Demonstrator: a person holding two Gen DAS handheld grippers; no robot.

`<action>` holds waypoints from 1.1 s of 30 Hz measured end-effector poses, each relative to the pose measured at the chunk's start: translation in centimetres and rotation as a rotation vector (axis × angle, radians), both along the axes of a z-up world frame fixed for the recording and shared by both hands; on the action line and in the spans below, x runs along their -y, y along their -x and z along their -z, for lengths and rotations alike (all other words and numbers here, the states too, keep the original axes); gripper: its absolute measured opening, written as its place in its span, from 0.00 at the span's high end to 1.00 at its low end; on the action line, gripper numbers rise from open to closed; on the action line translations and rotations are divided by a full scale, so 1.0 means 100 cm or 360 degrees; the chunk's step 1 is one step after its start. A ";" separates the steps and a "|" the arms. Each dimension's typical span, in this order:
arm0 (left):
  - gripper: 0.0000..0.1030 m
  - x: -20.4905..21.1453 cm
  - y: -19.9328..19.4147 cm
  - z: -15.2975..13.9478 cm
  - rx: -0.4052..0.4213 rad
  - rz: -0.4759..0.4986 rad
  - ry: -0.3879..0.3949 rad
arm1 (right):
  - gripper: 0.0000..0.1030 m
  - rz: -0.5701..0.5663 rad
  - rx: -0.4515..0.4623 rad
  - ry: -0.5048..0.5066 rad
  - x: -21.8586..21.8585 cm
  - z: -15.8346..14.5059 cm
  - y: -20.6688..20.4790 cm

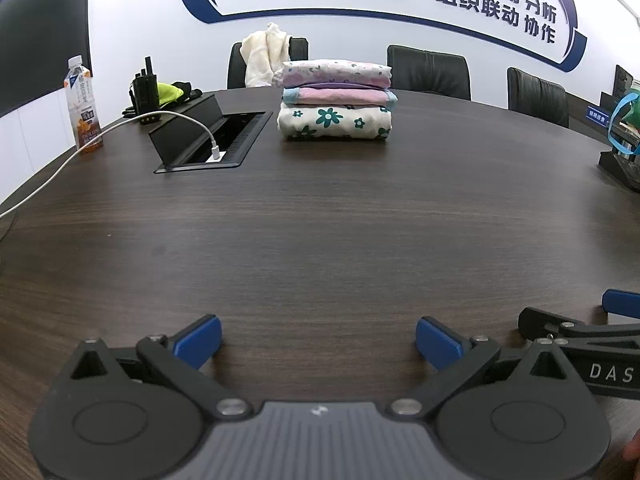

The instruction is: Fold clothes

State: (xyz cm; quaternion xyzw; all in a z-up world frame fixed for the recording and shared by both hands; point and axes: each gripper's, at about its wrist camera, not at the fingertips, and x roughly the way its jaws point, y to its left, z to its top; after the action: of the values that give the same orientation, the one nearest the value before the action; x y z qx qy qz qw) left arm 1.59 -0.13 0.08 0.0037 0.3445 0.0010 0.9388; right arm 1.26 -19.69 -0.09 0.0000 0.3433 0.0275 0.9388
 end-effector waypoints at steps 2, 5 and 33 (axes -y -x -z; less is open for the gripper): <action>0.00 0.000 0.000 0.000 0.0000 0.0000 0.0000 | 0.00 0.0001 0.0000 0.0000 0.000 0.000 0.000; 0.00 0.000 0.000 0.000 0.0000 -0.0001 0.0000 | 0.00 0.0002 0.0000 0.0001 -0.001 0.000 0.000; 0.00 -0.001 0.002 0.000 -0.0001 -0.0038 -0.0006 | 0.00 -0.0024 -0.0001 0.0003 -0.004 0.001 0.000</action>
State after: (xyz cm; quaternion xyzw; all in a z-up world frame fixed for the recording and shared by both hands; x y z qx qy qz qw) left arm 1.43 -0.04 0.09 0.0014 0.3448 0.0127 0.9386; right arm 1.26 -19.29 -0.15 -0.0034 0.3438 0.0344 0.9384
